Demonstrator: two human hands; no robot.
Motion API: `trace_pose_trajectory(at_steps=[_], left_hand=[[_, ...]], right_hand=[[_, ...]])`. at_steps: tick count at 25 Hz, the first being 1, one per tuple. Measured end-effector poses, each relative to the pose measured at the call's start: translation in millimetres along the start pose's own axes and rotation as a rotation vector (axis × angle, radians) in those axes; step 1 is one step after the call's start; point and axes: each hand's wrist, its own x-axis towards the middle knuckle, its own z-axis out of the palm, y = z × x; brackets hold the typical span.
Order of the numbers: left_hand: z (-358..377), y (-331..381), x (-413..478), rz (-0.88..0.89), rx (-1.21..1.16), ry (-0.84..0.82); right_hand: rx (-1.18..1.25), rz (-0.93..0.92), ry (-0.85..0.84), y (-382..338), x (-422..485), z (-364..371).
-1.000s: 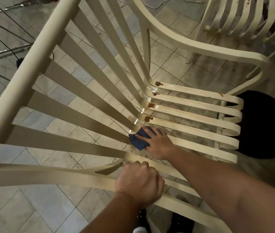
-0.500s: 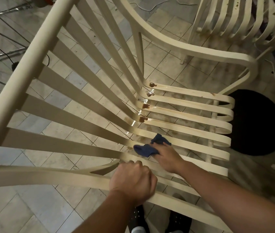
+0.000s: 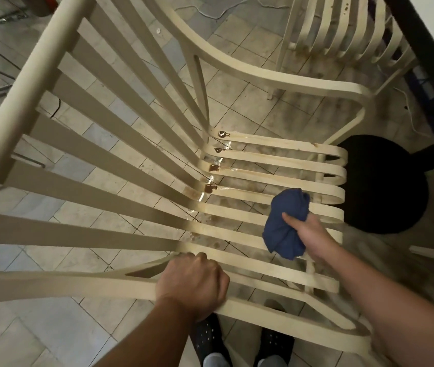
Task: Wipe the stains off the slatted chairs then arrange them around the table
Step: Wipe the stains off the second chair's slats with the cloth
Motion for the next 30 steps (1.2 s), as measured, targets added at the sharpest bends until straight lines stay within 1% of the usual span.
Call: trace_pose_trajectory(at_steps=[3,4,6,8,10,13,14,15,16,18,19,20,21,22,23,24,25,27,29,30], left_hand=[[2,0,0,0.002,0.001,0.015],[3,0,-1,0.007,0.004,0.024],[4,0,-1,0.018,0.015,0.037],[5,0,0,0.019,0.024,0.066],[5,0,2,0.020,0.033,0.063],[2,1,3,0.030,0.028,0.089],[0,2,4,0.022,0.022,0.083],[-2,3,5,0.020,0.039,0.043],[-2,3,5,0.012,0.065,-0.005],[6,1,6,0.001,0.104,0.040],[9,0,7,0.008,0.116,0.060],[10,-2,6,0.022,0.126,0.069],[9,-1,6,0.031,0.123,0.063],[9,-1,6,0.037,0.124,0.063],[9,-1,6,0.038,0.125,0.060],[9,-1,6,0.040,0.121,0.049],[9,-1,5,0.046,0.110,0.033],[7,0,6,0.064,0.104,0.037],[4,-1,6,0.067,0.100,0.034],[4,-1,7,0.069,0.093,0.033]], right_hand=[[0.089,0.083,0.151,3,4,-33],[0.148,0.137,0.182,6,6,-42],[0.223,0.215,0.187,5,5,-53],[0.197,0.235,0.186,1,6,-59],[0.108,0.203,0.250,-3,7,-59],[-0.122,0.102,0.438,-2,10,-61],[-0.228,0.073,0.474,0,11,-62],[-0.350,0.055,0.494,3,12,-63],[-0.493,0.059,0.509,5,13,-65],[-0.816,0.061,0.563,7,13,-69],[-0.976,0.002,0.600,6,12,-70],[-1.134,-0.102,0.608,7,11,-70],[-1.284,-0.222,0.567,6,10,-70],[-1.417,-0.312,0.475,5,10,-69],[-1.505,-0.340,0.363,4,10,-68],[-1.549,-0.313,0.273,3,12,-66],[-1.559,-0.261,0.217,2,13,-65],[-1.595,-0.220,0.186,-2,13,-66],[-1.655,-0.280,0.185,-7,13,-70],[-1.649,-0.316,0.217,-12,13,-72]])
